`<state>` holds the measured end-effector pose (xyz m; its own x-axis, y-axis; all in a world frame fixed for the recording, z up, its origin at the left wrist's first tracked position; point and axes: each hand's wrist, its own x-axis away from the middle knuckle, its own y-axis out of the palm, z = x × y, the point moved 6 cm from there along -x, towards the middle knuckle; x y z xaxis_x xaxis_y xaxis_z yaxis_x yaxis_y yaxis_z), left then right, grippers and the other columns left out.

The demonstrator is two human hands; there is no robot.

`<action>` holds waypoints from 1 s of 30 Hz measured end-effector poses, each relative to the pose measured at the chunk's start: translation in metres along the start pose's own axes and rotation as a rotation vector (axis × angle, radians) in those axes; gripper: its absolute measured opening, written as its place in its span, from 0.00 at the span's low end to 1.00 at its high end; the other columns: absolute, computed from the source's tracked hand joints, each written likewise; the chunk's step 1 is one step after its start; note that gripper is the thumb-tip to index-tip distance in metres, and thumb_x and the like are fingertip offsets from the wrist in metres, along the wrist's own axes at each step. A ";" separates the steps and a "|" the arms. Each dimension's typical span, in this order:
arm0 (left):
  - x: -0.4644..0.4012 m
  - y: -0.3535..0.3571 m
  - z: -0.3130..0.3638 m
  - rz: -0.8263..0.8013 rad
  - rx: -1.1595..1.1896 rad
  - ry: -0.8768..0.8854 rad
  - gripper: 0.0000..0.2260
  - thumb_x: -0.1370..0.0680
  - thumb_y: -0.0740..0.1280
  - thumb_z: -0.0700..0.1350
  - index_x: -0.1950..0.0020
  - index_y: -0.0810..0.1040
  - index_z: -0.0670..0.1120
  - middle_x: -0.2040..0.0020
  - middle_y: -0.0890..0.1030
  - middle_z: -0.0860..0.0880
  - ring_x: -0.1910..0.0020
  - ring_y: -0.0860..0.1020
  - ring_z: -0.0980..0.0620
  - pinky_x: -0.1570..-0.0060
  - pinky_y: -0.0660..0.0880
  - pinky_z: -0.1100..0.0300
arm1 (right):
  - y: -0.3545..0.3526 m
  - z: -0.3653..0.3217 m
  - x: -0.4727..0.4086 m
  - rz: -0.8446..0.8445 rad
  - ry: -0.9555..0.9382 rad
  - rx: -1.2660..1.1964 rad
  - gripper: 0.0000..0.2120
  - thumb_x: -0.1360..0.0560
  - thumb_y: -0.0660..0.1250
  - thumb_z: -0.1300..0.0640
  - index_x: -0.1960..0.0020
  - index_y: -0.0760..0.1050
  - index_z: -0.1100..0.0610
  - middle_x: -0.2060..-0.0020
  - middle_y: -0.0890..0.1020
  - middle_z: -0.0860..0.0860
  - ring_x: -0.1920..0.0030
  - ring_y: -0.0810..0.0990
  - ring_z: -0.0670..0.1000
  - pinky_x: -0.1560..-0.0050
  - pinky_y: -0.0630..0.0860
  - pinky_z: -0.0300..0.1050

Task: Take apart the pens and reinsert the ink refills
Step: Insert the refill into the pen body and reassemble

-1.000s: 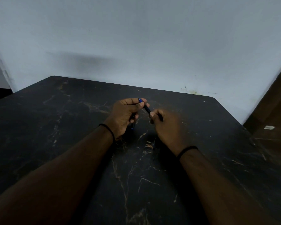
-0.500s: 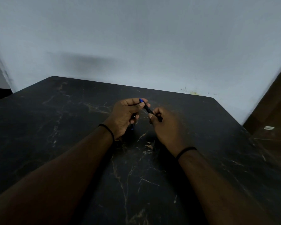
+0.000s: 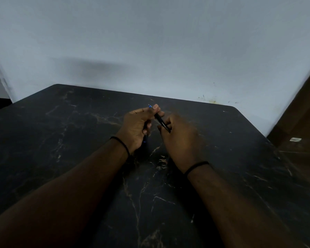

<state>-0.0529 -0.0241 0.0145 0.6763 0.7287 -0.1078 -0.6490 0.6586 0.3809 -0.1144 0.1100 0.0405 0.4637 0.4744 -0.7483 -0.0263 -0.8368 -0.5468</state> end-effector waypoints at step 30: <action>-0.006 -0.064 0.045 0.477 -1.513 0.176 0.27 0.24 0.57 0.65 0.62 0.78 0.43 0.62 0.80 0.43 0.62 0.79 0.44 0.58 0.75 0.53 | 0.016 0.011 0.002 -0.195 0.271 -0.543 0.08 0.23 0.69 0.49 0.59 0.75 0.39 0.65 0.85 0.41 0.71 0.80 0.40 0.64 0.81 0.48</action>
<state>0.0002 -0.0791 0.0320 0.3422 0.8542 -0.3914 -0.5847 -0.1325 -0.8004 -0.1234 0.1009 0.0260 0.6239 0.6056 -0.4939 0.5009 -0.7950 -0.3422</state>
